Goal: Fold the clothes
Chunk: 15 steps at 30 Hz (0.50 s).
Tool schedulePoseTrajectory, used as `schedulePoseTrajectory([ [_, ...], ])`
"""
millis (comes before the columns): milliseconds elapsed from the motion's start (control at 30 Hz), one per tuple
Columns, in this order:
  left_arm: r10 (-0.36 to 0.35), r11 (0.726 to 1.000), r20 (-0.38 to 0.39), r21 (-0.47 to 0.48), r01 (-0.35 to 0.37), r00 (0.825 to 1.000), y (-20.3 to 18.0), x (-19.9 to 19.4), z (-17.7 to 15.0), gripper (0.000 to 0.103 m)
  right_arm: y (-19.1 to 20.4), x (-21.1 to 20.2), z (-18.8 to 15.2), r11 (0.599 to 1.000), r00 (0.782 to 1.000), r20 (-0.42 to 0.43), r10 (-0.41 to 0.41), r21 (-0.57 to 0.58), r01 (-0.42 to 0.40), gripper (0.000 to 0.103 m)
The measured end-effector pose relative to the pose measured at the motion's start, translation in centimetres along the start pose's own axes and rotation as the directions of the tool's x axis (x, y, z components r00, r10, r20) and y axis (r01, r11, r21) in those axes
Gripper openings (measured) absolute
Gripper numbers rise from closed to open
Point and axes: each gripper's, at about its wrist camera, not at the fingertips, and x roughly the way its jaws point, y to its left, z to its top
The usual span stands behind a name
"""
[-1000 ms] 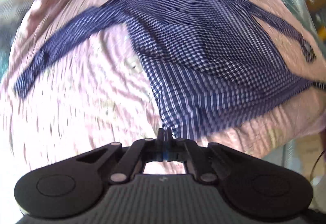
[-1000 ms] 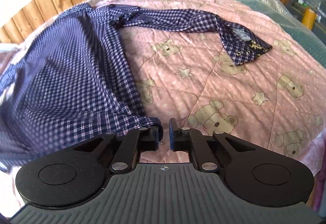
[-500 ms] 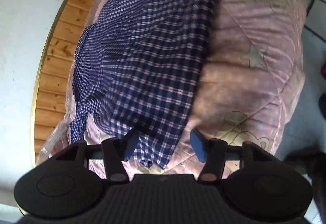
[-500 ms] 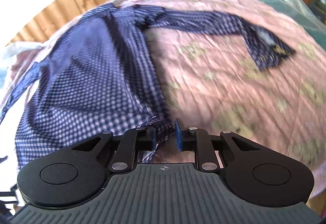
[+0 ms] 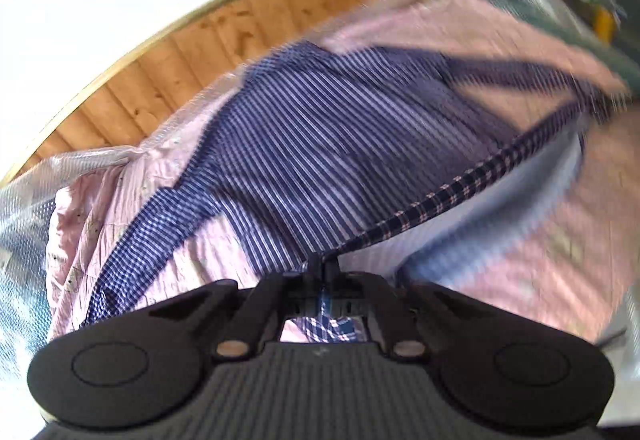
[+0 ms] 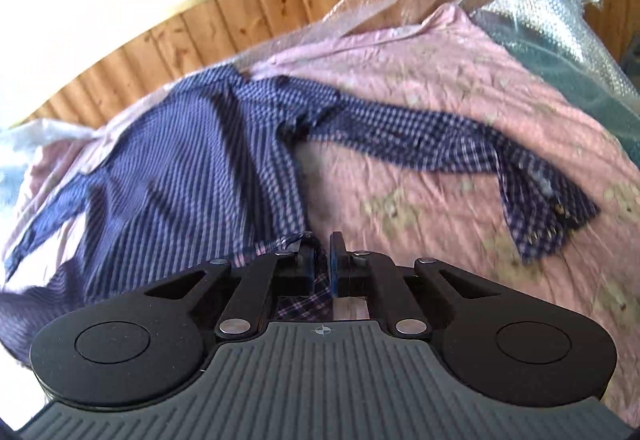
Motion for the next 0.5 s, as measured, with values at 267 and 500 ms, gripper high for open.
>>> schedulePoseTrajectory([
  [267,-0.009,0.997,-0.044,-0.078,0.006,0.999,3.8,0.3,6.0,0.001,3.6,-6.1,-6.4,0.966,0.993,0.12,-0.021,0.258,-0.011,0.06],
  [500,-0.102,0.979,-0.05,-0.182,0.092,0.994,4.7,-0.3,7.7,0.001,15.7,0.1,-16.1,0.714,0.788,-0.075,0.611,0.481,-0.508,0.059],
])
